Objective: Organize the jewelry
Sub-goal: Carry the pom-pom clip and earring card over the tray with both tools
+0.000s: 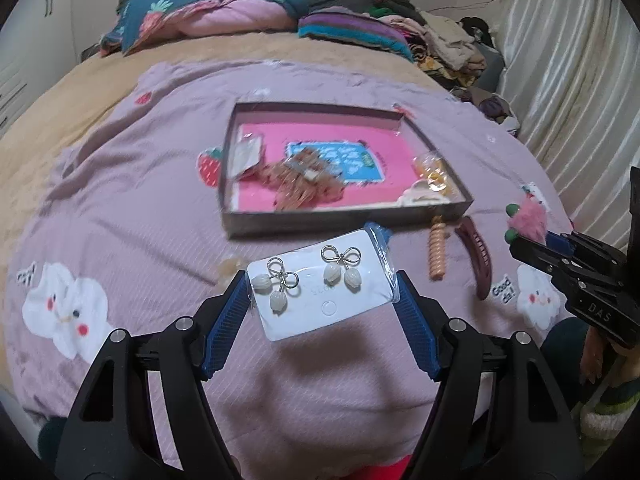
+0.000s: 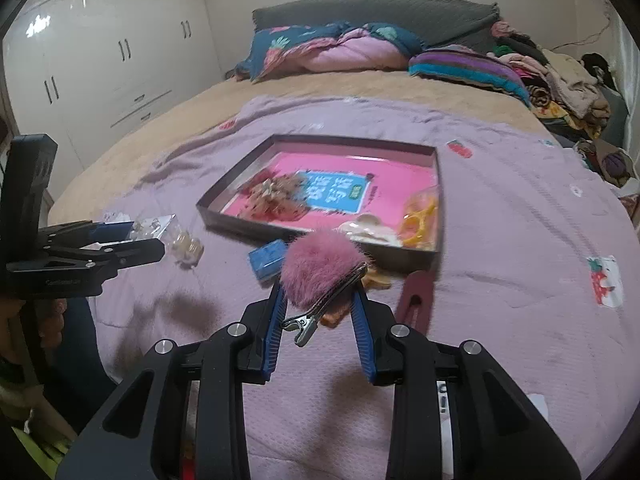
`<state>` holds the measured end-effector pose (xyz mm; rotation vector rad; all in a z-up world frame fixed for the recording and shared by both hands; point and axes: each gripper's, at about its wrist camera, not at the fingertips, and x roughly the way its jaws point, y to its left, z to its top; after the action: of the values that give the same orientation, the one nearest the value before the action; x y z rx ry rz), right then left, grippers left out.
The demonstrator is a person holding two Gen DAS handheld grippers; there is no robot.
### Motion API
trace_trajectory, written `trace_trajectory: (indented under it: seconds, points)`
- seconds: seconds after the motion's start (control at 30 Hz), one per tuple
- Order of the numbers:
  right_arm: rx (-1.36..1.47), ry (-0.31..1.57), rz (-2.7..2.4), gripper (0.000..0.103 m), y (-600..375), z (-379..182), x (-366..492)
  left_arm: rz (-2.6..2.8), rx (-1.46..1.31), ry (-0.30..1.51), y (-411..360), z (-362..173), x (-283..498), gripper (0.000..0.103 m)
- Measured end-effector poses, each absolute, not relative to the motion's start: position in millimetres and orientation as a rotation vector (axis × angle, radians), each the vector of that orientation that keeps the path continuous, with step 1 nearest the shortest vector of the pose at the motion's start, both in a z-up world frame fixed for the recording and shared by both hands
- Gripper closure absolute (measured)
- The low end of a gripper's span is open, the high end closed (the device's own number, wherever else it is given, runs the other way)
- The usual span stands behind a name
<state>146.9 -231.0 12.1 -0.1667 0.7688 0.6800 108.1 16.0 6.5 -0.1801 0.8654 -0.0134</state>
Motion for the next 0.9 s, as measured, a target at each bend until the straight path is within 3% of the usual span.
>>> trace_trajectory:
  seconds: [0.9]
  points:
    - [-0.101, 0.66, 0.588, 0.073, -263.2, 64.7, 181.7, -0.065, -0.141, 0.757, 1.7, 52.5, 194.5, 0.039]
